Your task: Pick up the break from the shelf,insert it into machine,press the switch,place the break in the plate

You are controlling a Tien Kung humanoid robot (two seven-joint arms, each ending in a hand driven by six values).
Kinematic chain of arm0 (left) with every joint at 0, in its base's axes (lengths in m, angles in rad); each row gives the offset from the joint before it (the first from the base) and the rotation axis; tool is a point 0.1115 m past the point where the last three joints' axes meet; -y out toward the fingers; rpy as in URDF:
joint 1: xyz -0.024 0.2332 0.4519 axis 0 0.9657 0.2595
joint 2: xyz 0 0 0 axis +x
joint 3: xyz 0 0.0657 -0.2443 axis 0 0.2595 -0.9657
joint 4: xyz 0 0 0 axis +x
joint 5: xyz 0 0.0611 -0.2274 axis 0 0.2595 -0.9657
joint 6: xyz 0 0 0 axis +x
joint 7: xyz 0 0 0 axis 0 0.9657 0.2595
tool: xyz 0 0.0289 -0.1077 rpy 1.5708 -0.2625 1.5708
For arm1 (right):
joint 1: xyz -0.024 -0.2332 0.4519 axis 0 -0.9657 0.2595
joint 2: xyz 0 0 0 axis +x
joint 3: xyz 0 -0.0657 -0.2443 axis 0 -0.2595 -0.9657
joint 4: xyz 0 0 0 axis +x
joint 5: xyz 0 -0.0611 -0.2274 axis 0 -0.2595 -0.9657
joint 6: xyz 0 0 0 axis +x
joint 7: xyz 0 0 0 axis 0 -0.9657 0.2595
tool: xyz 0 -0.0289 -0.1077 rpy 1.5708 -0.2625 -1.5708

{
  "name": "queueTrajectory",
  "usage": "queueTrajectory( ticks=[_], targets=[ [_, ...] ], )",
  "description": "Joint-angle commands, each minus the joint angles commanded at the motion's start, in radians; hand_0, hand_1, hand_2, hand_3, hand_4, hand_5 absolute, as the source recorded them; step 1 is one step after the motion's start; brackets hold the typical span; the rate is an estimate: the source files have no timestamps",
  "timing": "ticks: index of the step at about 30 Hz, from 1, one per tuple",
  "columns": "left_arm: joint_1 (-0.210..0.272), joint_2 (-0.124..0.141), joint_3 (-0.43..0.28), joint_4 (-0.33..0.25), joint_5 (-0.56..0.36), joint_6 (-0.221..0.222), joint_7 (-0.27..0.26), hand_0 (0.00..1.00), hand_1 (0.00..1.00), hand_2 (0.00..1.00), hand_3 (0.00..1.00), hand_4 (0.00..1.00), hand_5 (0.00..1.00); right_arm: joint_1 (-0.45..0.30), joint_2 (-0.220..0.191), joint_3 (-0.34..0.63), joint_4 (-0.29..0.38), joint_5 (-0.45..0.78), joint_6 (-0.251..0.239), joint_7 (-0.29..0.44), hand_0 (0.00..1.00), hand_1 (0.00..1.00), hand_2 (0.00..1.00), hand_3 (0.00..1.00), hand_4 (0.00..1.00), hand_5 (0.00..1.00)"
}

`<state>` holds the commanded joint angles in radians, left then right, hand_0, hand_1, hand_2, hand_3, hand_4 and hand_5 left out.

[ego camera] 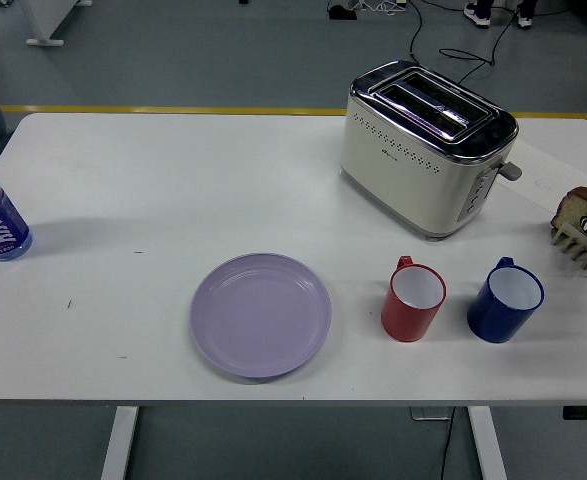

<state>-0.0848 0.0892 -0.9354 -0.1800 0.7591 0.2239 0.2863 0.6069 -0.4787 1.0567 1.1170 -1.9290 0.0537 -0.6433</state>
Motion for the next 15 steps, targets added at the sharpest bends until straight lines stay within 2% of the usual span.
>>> queueTrajectory(
  ticks=[5, 6, 11, 12, 15],
  targets=[
    [0.001, 0.0, -0.003, 0.0, 0.004, 0.0, 0.001, 0.638, 0.506, 0.497, 0.56, 0.371, 0.842, 0.006, 0.002, -0.014, -0.006, -0.003, -0.003, 0.001, 0.329, 0.372, 0.538, 0.568, 0.67, 0.15],
    [0.001, 0.0, -0.004, 0.0, 0.005, 0.001, 0.001, 0.639, 0.506, 0.496, 0.561, 0.372, 0.844, 0.007, 0.002, -0.018, -0.006, -0.006, -0.008, 0.001, 0.22, 0.301, 0.486, 0.509, 0.627, 0.119],
    [0.002, 0.0, -0.007, 0.0, 0.01, 0.001, 0.001, 0.639, 0.506, 0.496, 0.561, 0.372, 0.844, 0.012, -0.001, -0.03, -0.008, -0.021, -0.021, 0.003, 0.22, 0.301, 0.486, 0.509, 0.627, 0.119],
    [0.003, 0.0, -0.008, 0.0, 0.011, 0.001, 0.001, 0.639, 0.505, 0.498, 0.56, 0.372, 0.843, 0.013, -0.001, -0.031, -0.008, -0.023, -0.021, 0.003, 0.151, 0.252, 0.463, 0.489, 0.575, 0.057],
    [0.003, 0.001, -0.012, 0.0, 0.015, 0.001, 0.002, 0.639, 0.505, 0.498, 0.56, 0.372, 0.843, 0.015, -0.006, -0.034, -0.006, -0.03, -0.03, 0.009, 0.151, 0.252, 0.463, 0.489, 0.575, 0.057]
  ],
)
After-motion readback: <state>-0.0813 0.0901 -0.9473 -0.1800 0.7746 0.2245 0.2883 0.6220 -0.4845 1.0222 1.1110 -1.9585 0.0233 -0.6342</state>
